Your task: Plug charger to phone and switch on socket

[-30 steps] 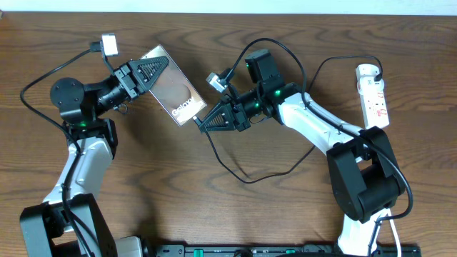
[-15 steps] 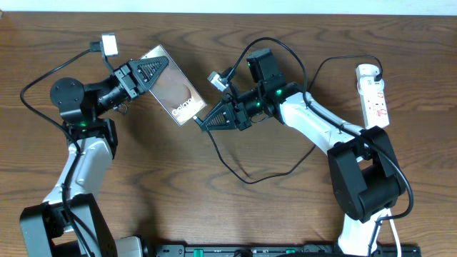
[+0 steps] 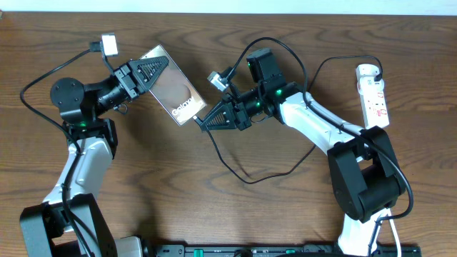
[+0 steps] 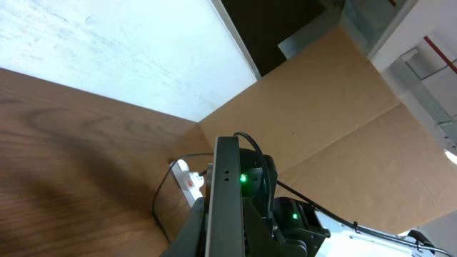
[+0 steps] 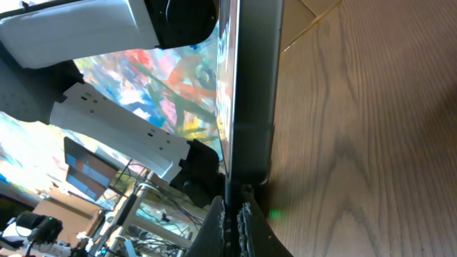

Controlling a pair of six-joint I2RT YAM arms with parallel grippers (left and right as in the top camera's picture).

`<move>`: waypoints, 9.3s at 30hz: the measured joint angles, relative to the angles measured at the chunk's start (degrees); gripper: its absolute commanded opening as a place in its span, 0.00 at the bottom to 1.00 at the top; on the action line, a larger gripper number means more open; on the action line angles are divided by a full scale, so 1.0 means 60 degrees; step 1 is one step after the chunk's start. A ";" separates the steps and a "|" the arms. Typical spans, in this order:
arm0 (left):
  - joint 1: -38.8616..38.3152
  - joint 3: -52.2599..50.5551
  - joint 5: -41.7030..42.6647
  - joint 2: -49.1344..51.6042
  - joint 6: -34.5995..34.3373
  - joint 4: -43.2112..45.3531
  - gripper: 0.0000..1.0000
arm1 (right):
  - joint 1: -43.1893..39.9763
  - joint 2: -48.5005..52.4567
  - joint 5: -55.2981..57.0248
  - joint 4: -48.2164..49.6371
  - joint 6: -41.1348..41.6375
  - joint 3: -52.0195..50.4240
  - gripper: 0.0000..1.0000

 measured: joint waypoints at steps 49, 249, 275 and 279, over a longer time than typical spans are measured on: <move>-0.0066 0.0000 -0.0922 0.0000 -0.0051 -0.0674 0.07 | -0.0127 0.0004 0.0011 0.1504 0.1257 -0.0044 0.01; 0.0608 -0.0215 0.0812 -0.0004 -0.2339 0.0645 0.07 | 0.1468 0.0051 0.2116 -0.5716 -0.3657 0.2616 0.01; 0.0572 -0.0215 0.0586 -0.0004 -0.2339 0.0845 0.07 | 0.1406 0.0051 0.1996 -0.5366 -0.2881 0.2605 0.01; 0.0572 -0.0215 0.0550 -0.0004 -0.2339 0.0845 0.07 | 0.1406 0.0051 0.1993 -0.5351 -0.2677 0.2605 0.01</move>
